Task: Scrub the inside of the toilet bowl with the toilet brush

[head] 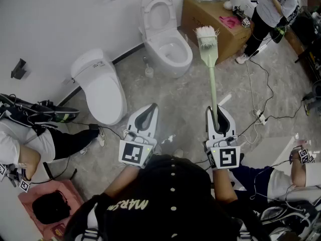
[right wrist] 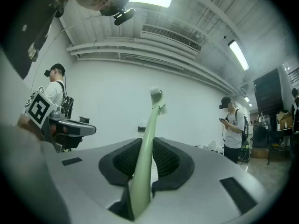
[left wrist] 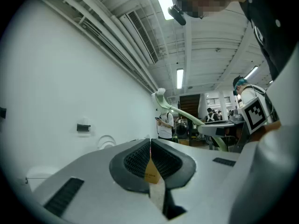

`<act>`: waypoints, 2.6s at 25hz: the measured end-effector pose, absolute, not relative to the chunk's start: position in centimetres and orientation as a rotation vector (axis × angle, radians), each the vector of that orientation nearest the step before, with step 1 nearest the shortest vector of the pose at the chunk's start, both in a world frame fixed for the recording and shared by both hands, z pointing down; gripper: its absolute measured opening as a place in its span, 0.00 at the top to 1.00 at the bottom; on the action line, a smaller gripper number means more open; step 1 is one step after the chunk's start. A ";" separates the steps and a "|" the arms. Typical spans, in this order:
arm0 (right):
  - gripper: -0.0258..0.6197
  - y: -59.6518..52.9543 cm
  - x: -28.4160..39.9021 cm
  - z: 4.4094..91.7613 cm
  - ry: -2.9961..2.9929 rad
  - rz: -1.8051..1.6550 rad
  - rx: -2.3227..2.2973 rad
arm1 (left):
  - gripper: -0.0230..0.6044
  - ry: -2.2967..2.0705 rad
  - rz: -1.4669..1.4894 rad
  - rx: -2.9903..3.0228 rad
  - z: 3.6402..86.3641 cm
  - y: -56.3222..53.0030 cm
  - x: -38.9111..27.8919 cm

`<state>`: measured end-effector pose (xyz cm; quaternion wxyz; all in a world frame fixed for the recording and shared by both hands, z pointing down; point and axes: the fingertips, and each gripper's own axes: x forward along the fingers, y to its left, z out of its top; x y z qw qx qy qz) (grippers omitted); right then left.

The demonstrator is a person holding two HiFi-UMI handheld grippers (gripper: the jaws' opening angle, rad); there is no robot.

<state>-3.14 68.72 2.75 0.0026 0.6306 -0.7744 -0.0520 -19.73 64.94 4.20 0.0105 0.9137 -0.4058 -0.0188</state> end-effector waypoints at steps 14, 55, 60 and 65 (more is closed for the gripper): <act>0.82 69.4 -2.1 3.2 -2.462 -0.195 1.924 | 0.91 -1.304 -0.054 2.849 4.1 66.0 -18.3; 0.82 49.8 3.5 6.4 -2.428 -0.132 1.938 | 0.91 -1.382 -0.014 2.806 7.0 45.6 -16.0; 0.82 46.5 3.3 6.0 -2.424 -0.132 1.945 | 0.91 -1.354 -0.055 2.809 6.5 42.0 -15.7; 0.82 43.1 2.9 5.6 -2.416 -0.129 1.963 | 0.91 -1.327 -0.033 2.844 6.3 38.5 -16.0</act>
